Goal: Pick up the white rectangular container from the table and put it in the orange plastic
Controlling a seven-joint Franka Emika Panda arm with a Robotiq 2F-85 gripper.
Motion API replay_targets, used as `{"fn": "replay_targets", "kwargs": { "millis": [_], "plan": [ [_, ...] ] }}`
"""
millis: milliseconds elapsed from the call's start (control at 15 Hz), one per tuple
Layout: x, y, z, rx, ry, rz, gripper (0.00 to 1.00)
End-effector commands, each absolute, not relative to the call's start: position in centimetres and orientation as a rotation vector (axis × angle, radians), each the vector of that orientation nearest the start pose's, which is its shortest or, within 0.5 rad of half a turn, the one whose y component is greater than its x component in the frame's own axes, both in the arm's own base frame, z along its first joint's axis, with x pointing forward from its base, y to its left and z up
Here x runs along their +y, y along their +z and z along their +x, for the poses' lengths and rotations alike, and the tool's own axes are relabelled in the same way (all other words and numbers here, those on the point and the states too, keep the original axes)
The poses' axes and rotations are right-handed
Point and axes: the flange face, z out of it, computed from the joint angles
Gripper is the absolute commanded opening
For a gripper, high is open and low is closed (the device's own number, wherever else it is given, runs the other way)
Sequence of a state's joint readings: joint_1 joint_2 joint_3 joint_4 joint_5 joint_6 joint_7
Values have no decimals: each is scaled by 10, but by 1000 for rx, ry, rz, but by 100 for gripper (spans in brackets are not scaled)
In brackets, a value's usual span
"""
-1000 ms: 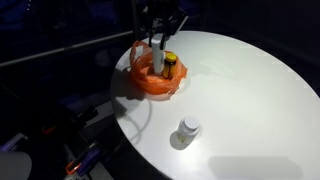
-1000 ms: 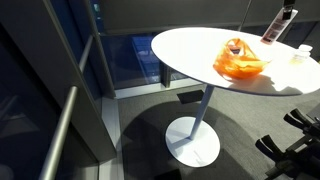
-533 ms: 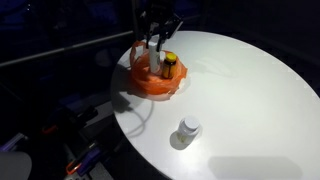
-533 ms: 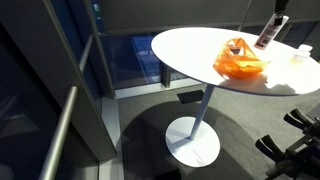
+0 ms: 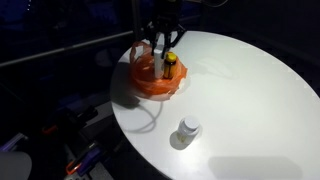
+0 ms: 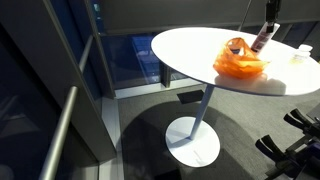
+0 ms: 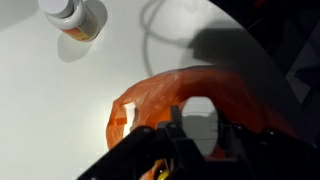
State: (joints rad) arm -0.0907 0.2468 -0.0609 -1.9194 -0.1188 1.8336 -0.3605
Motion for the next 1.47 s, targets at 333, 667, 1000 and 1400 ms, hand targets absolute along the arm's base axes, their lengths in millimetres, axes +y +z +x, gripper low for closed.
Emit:
{"fn": "replay_targets", "kwargs": {
  "millis": [333,667,1000,1400],
  "plan": [
    [-117,321,590,-361,479,-3121,11],
    [-123,304,594,-356,489,-3116,11],
    [-124,298,594,-350,497,-3115,49],
    [-125,308,591,-341,490,-3117,98]
  ]
}}
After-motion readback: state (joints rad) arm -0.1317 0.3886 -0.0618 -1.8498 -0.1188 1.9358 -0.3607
